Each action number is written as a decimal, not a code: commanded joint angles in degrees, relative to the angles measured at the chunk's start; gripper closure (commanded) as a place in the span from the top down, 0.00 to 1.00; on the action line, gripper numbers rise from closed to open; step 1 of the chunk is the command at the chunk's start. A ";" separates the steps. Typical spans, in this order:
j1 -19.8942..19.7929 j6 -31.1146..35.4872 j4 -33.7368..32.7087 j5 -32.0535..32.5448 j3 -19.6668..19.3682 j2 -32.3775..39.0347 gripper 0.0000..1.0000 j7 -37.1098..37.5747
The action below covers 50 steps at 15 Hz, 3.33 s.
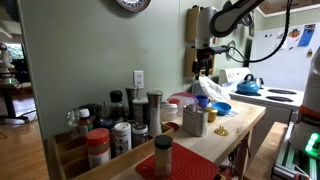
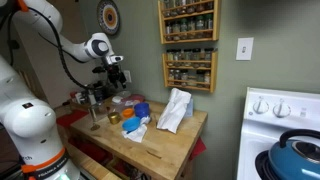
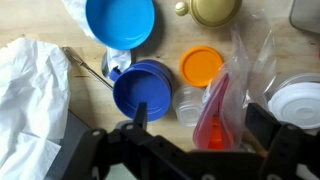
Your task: Turn the metal tin to the left
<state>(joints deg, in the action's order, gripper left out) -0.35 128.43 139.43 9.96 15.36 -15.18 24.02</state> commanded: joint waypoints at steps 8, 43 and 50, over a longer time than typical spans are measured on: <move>1.51 -0.20 -0.09 0.46 -1.48 0.10 1.00 0.31; 18.15 9.52 3.13 -26.28 1.90 11.72 1.00 -16.54; 18.08 13.03 4.97 -26.34 1.98 12.54 1.00 -15.27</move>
<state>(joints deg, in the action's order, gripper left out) 17.62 138.64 142.72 -15.12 17.21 -2.71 8.70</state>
